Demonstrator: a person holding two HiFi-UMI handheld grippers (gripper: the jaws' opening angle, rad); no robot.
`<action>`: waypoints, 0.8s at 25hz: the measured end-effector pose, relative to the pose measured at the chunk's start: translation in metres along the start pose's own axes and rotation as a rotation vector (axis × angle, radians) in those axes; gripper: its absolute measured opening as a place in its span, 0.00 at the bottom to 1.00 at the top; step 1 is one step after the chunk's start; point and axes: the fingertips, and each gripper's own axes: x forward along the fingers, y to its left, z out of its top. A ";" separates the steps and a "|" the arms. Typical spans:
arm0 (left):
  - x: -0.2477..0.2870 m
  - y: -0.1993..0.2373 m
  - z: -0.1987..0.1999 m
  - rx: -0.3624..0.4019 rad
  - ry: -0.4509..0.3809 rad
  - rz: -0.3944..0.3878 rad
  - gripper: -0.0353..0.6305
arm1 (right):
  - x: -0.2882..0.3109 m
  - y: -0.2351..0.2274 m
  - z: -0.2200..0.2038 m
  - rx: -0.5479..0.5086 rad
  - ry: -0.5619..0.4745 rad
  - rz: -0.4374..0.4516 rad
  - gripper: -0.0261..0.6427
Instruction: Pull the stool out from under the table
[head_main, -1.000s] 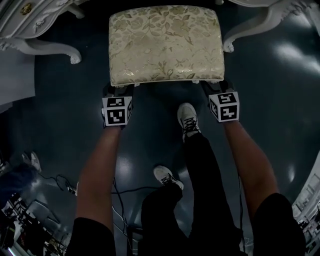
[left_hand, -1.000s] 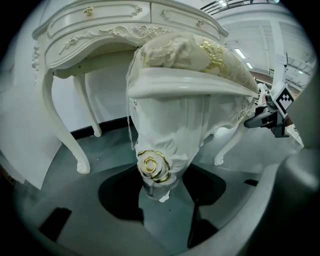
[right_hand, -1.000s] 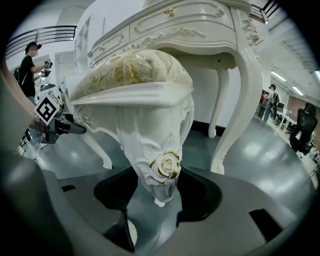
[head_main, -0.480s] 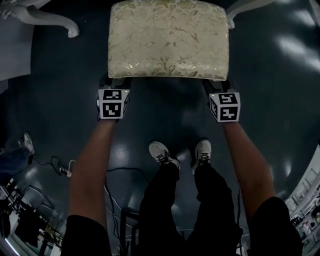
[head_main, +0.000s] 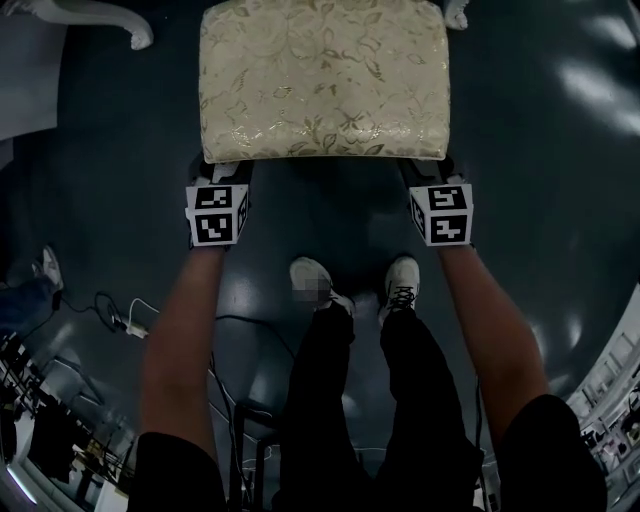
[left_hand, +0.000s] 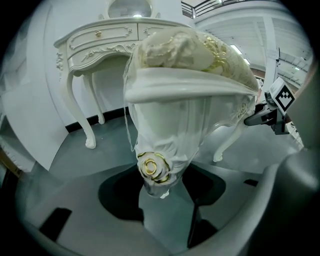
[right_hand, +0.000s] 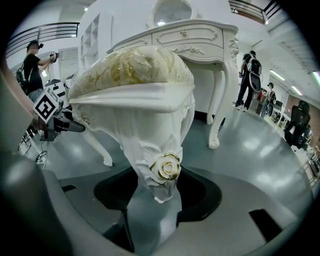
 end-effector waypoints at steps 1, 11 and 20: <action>0.000 0.001 0.001 0.003 0.008 -0.005 0.43 | -0.001 0.001 0.000 0.007 0.008 -0.001 0.43; 0.001 0.006 0.002 0.020 0.000 0.020 0.43 | 0.005 0.003 -0.001 0.013 0.005 0.007 0.43; -0.005 0.000 0.002 -0.002 0.077 0.018 0.43 | 0.000 0.002 -0.003 0.030 0.055 0.007 0.44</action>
